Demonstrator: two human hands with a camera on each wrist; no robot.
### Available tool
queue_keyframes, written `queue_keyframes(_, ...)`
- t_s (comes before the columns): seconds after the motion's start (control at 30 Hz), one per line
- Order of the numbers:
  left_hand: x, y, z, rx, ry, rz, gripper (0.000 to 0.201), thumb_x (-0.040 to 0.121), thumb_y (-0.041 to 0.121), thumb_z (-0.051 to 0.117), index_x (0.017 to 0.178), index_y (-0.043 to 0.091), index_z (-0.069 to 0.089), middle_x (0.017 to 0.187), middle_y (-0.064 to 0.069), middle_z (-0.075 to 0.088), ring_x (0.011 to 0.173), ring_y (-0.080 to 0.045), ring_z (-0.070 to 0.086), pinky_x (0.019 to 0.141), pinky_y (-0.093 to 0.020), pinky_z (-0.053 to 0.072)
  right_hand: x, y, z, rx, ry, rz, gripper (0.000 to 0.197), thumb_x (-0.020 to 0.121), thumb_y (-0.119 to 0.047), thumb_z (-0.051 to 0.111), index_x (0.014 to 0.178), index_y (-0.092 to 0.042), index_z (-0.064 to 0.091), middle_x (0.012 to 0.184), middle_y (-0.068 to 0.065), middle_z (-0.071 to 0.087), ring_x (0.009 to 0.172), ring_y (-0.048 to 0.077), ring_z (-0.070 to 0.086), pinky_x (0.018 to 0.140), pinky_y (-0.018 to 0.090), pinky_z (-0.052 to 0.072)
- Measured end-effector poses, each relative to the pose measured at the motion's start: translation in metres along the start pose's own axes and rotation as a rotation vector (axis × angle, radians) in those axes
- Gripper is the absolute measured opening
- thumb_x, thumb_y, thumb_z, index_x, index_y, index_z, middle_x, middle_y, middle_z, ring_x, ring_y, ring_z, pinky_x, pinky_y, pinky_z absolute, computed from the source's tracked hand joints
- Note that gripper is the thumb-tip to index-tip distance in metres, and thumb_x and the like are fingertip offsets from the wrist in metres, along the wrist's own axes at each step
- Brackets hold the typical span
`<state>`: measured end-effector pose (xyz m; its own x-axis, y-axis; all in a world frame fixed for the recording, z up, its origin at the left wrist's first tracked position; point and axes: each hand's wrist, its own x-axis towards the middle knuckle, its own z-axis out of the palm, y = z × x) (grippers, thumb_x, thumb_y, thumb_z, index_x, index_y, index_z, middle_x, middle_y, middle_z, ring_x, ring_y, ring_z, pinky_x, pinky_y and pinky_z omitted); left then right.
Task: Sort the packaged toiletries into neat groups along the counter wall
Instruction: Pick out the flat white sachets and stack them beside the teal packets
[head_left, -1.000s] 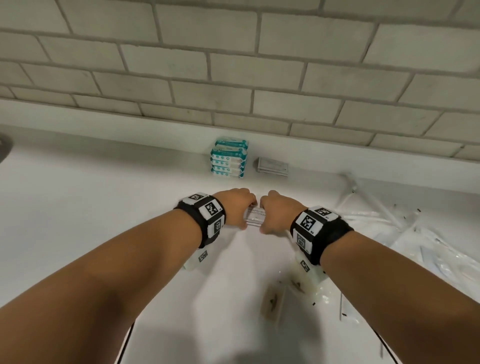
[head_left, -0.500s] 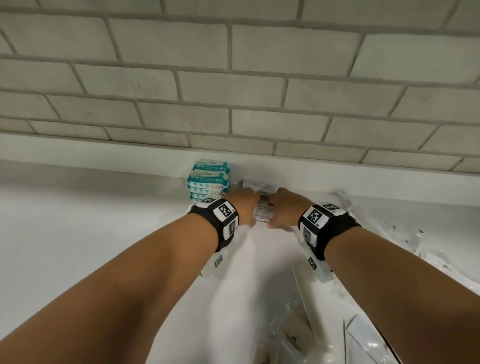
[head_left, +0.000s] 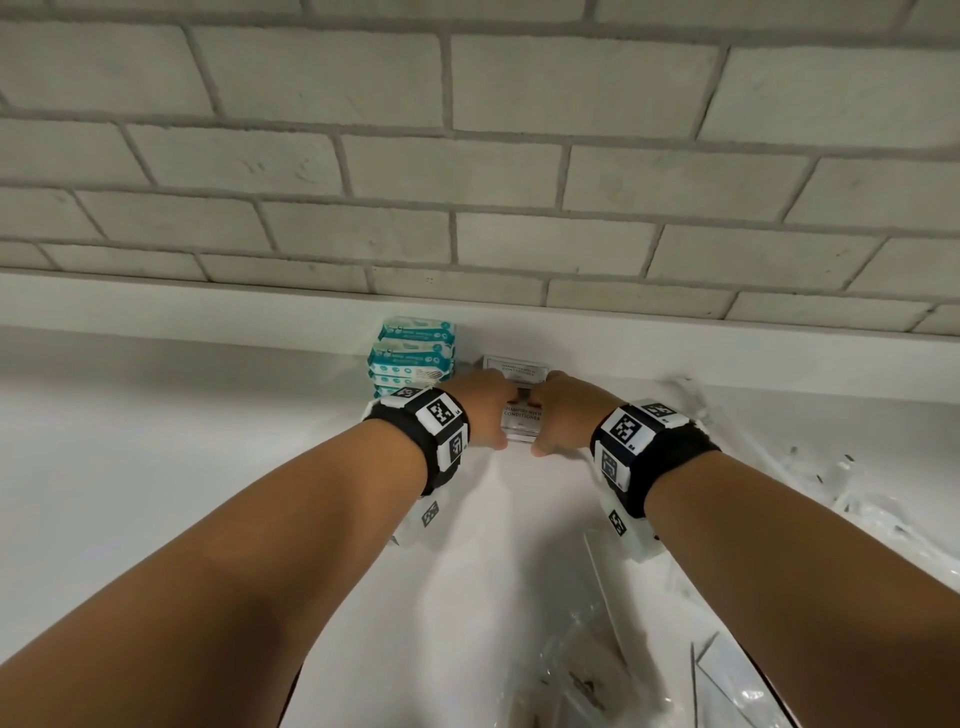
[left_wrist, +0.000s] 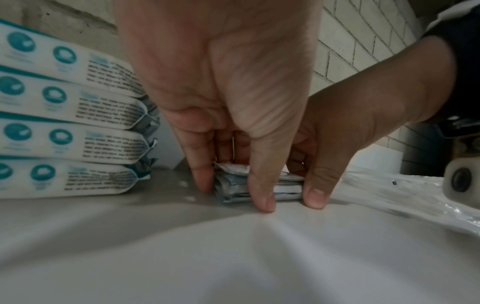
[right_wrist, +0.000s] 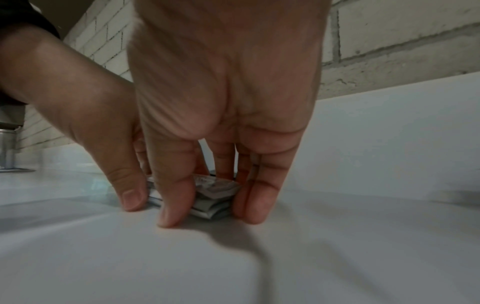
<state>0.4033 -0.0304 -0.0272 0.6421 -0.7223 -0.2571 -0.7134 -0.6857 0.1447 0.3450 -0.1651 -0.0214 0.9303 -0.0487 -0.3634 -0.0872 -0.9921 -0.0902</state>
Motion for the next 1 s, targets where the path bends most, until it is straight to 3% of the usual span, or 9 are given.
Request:
queue_keyframes(0.3, -0.002, 0.001, -0.001, 0.049, 0.001, -0.023, 0.051, 0.076, 0.034, 0.071, 0.122, 0.016, 0.059, 0.113, -0.005, 0.06, 0.102, -0.026, 0.058, 0.088, -0.036, 0.052, 0.002, -0.001, 0.002, 0.013, 0.02, 0.021, 0.063, 0.07, -0.03, 0.076, 0.126, -0.011, 0.053, 0.122, 0.008, 0.048, 0.095, 0.025, 0.06, 0.079, 0.032, 0.052)
queue_keyframes(0.5, -0.024, 0.012, 0.006, 0.133, 0.066, 0.001, 0.061, 0.073, 0.041, 0.071, 0.126, 0.018, 0.054, 0.119, -0.003, 0.055, 0.105, -0.025, 0.055, 0.078, -0.033, 0.046, -0.028, 0.0, 0.009, 0.144, 0.033, 0.065, 0.092, 0.062, -0.032, 0.083, 0.136, -0.014, 0.031, 0.121, 0.007, 0.047, 0.101, 0.028, 0.06, 0.084, 0.041, 0.054)
queue_keyframes(0.53, -0.063, 0.05, 0.026, 0.128, 0.059, 0.041, 0.06, 0.073, 0.043, 0.071, 0.126, 0.019, 0.053, 0.119, -0.002, 0.054, 0.105, -0.025, 0.055, 0.075, -0.032, 0.045, -0.086, 0.001, 0.032, 0.18, -0.033, 0.113, 0.091, 0.062, -0.032, 0.082, 0.134, -0.014, 0.031, 0.119, 0.007, 0.048, 0.099, 0.028, 0.06, 0.083, 0.042, 0.054)
queue_keyframes(0.63, -0.073, 0.049, 0.023, 0.164, 0.192, 0.077, 0.054, 0.078, 0.046, 0.068, 0.121, 0.016, 0.054, 0.116, -0.003, 0.054, 0.097, -0.024, 0.057, 0.07, -0.03, 0.045, -0.092, 0.011, 0.032, 0.196, 0.055, 0.155, 0.073, 0.069, -0.031, 0.075, 0.129, -0.014, 0.037, 0.116, 0.007, 0.049, 0.099, 0.029, 0.059, 0.083, 0.04, 0.053)
queue_keyframes(0.73, -0.075, 0.034, -0.001, 0.129, 0.286, 0.053, 0.044, 0.084, 0.042, 0.063, 0.119, 0.015, 0.056, 0.115, -0.005, 0.056, 0.095, -0.025, 0.058, 0.075, -0.033, 0.05, -0.091, 0.02, 0.004, 0.192, 0.102, 0.136, 0.05, 0.081, -0.031, 0.066, 0.123, -0.012, 0.047, 0.116, 0.009, 0.051, 0.098, 0.027, 0.056, 0.078, 0.032, 0.046)
queue_keyframes(0.83, -0.086, 0.036, -0.004, 0.097, 0.208, 0.053, 0.042, 0.087, 0.042, 0.06, 0.122, 0.019, 0.056, 0.12, -0.002, 0.054, 0.104, -0.023, 0.057, 0.082, -0.032, 0.047, -0.107, 0.034, -0.005, 0.167, 0.034, 0.083, 0.039, 0.084, -0.038, 0.065, 0.114, -0.016, 0.055, 0.114, 0.005, 0.056, 0.095, 0.021, 0.055, 0.075, 0.03, 0.042)
queue_keyframes(1.0, -0.124, 0.08, 0.035, 0.008, 0.035, 0.176, 0.043, 0.089, 0.043, 0.058, 0.129, 0.026, 0.052, 0.127, 0.005, 0.049, 0.117, -0.017, 0.049, 0.092, -0.034, 0.045, -0.195, 0.06, 0.023, 0.184, -0.11, 0.195, 0.024, 0.088, -0.041, 0.061, 0.106, -0.026, 0.06, 0.11, -0.004, 0.059, 0.092, 0.015, 0.056, 0.075, 0.028, 0.043)
